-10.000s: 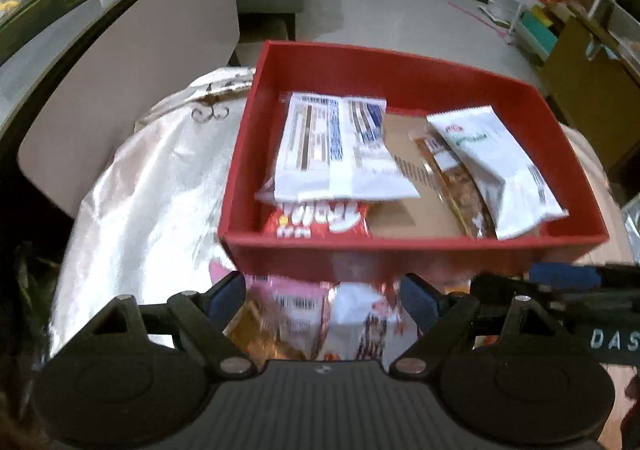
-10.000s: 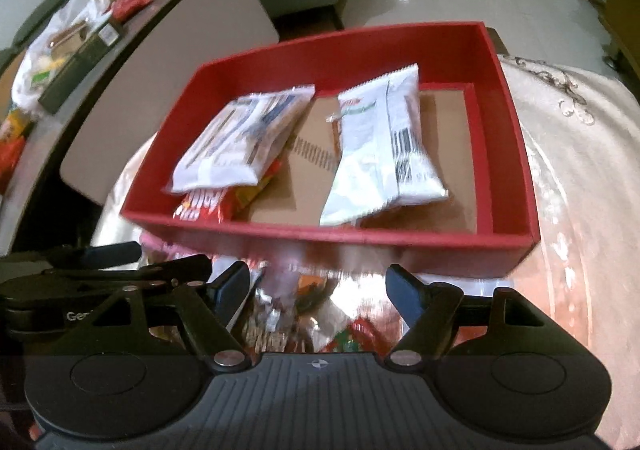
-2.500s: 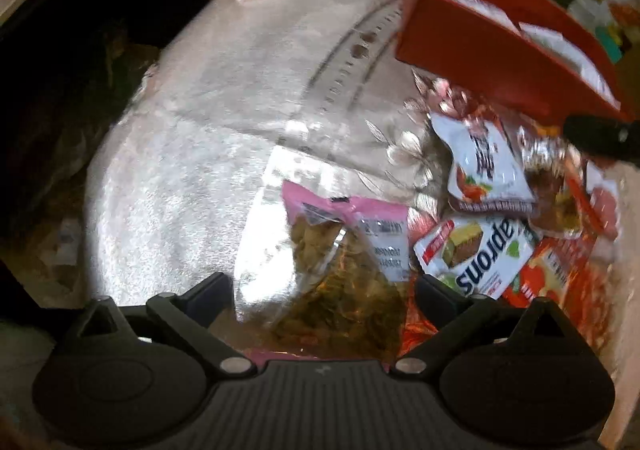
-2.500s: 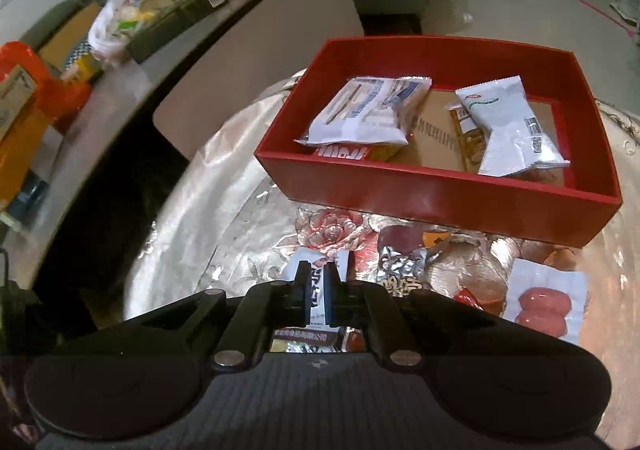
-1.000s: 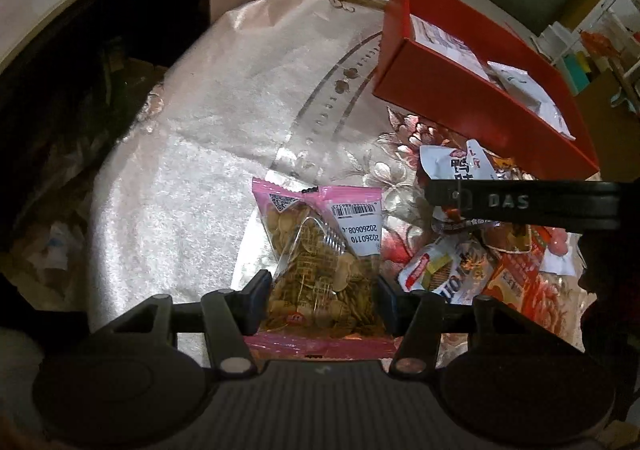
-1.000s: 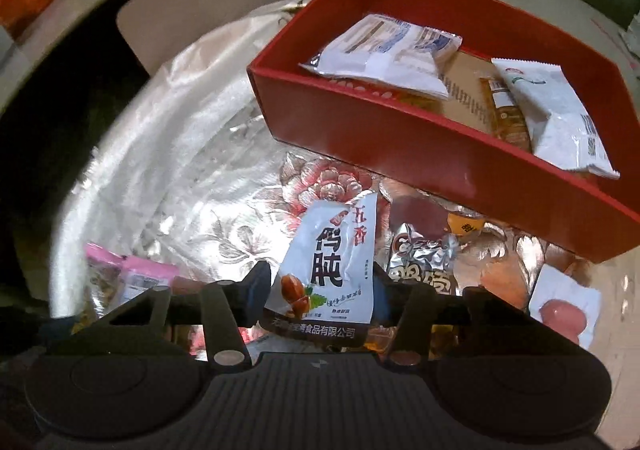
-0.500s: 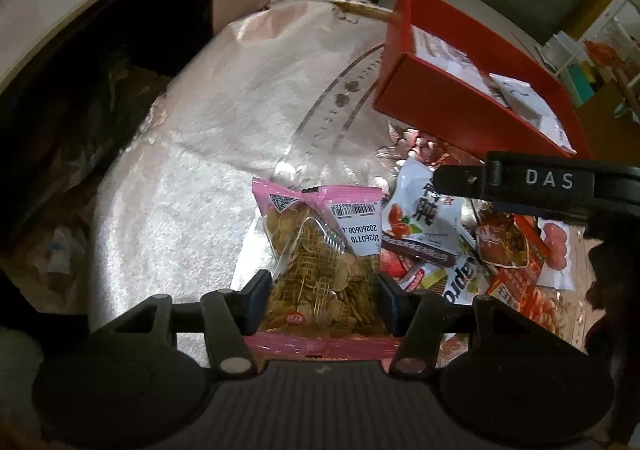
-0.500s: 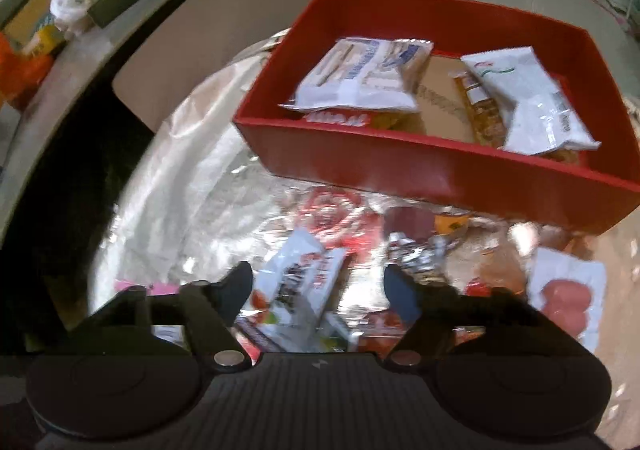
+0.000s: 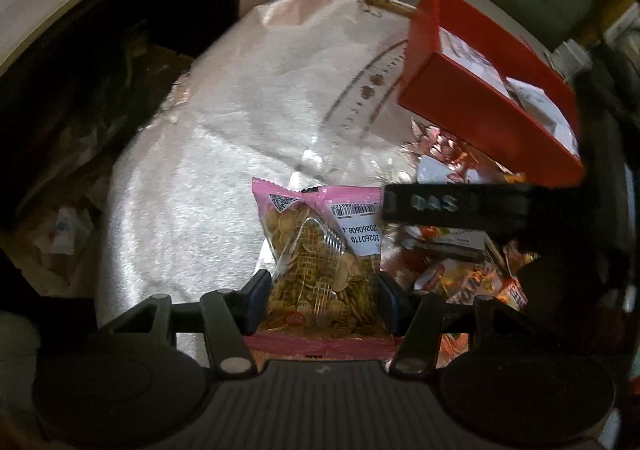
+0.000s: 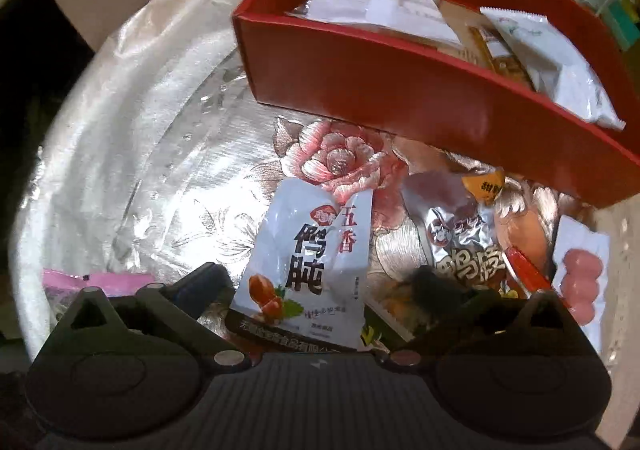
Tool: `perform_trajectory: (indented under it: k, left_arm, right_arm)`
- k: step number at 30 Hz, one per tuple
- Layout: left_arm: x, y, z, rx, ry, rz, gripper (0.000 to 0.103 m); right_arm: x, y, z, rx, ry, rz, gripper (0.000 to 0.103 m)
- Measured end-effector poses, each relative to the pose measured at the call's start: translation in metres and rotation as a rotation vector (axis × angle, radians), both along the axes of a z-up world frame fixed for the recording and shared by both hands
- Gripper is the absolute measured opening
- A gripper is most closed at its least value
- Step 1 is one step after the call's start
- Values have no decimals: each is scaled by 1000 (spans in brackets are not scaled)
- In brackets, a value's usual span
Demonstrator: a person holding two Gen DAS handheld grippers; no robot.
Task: Organize snacks
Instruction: 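Lift both held packets and carry them over the red box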
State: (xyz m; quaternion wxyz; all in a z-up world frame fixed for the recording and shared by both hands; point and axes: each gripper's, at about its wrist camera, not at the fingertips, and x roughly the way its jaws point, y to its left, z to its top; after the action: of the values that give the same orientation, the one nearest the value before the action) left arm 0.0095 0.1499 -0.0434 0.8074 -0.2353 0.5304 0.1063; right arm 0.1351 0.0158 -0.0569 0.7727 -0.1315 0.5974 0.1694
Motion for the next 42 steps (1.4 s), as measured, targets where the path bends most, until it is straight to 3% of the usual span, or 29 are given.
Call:
perform_trajectory:
  k: [2,5,6,9,24,33,38,42]
  left_arm:
    - [-1,1,0,-20,1,-4,49]
    - [1,-2,2,-32,-12,-23,49]
    - [1,-2,3,-33,-14,-23,49]
    - [0,1,3,-37,-14,-9,49]
    - [23,-17,21,39,-72,-20,49]
    - [50,-56,42,79,-143,-76,49]
    - [64,-82,56,153,-199,-139,49]
    - [75,-91,61,170,-217,-165,49]
  right_arm:
    - [-4,1,2,-15,-14,32,99]
    - [-14,8,14,1,-20,132,65]
    - [-15,11,16,5,-1,146,64]
    - [-14,14,18,-10,5,165,62]
    - [-3,-83,78,322,-86,20,61]
    - [-3,-124,97,392,-139,-23,61]
    - [0,-145,106,403,-188,-54,62]
    - [5,-158,109,411,-204,-80,62]
